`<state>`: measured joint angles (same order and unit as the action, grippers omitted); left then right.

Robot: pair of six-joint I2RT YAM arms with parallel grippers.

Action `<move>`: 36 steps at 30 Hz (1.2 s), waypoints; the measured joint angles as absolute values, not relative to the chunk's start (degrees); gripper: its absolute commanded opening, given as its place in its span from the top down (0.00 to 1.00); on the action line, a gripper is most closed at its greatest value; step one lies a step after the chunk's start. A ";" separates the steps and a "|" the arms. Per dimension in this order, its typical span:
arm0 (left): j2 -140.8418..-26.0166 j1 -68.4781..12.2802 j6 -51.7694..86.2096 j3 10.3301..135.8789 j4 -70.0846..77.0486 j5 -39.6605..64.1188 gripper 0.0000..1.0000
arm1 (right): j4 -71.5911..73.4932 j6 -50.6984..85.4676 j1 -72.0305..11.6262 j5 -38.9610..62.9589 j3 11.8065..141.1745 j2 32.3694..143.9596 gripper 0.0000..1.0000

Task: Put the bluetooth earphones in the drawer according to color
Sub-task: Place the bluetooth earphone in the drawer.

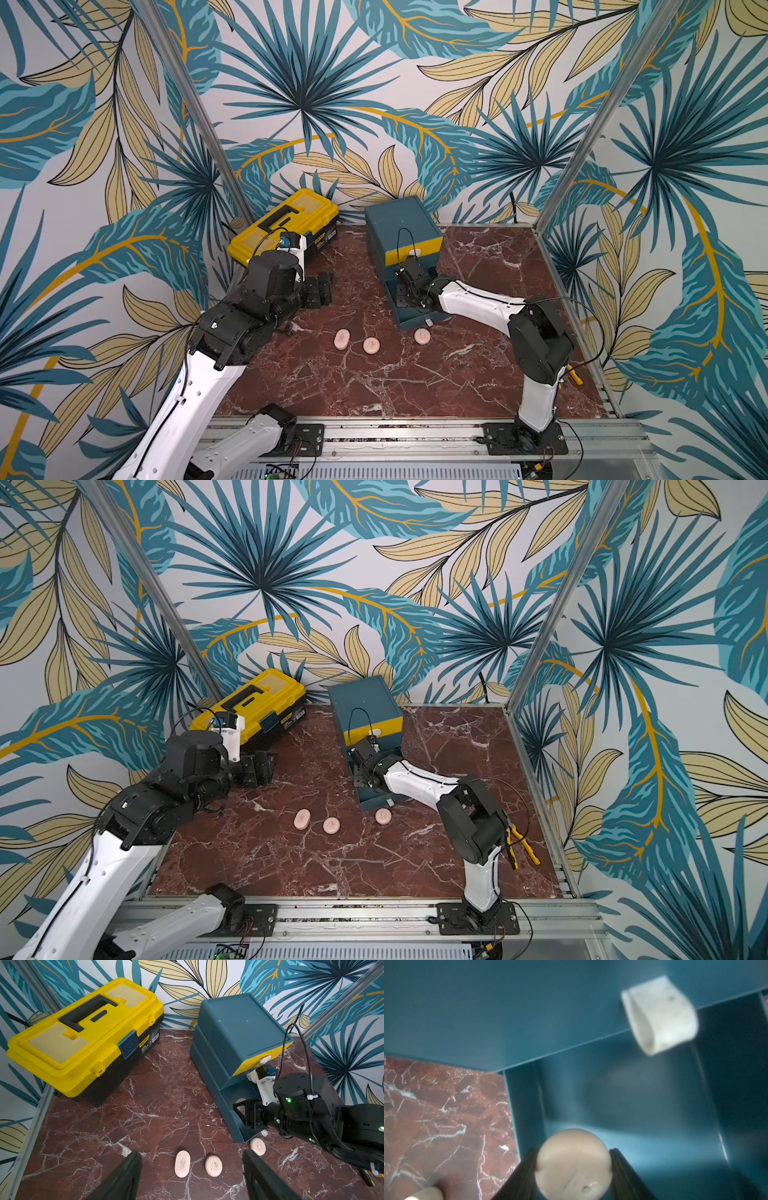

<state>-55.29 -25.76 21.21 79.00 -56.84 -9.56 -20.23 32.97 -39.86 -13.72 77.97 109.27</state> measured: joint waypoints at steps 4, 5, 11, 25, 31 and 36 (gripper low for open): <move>-54.74 -25.76 21.21 79.00 -56.86 -9.56 0.19 | -18.90 33.01 -39.40 -14.17 79.22 110.93 0.54; -54.65 -25.76 21.19 79.00 -56.86 -9.54 0.19 | -18.90 33.01 -39.35 -14.11 79.75 111.68 0.53; -54.57 -25.76 21.19 79.00 -56.88 -9.56 0.19 | -18.02 33.50 -39.31 -13.63 82.52 115.59 0.51; -53.67 -25.76 21.04 79.00 -57.82 -9.65 0.19 | -18.22 34.04 -38.94 -12.69 82.72 116.84 0.35; -53.67 -25.76 21.04 79.00 -57.93 -9.65 0.19 | -17.43 34.00 -38.87 -12.19 81.28 115.11 0.33; -53.67 -25.69 21.04 79.00 -57.93 -9.63 0.19 | -17.58 33.41 -39.00 -12.64 76.93 105.80 0.32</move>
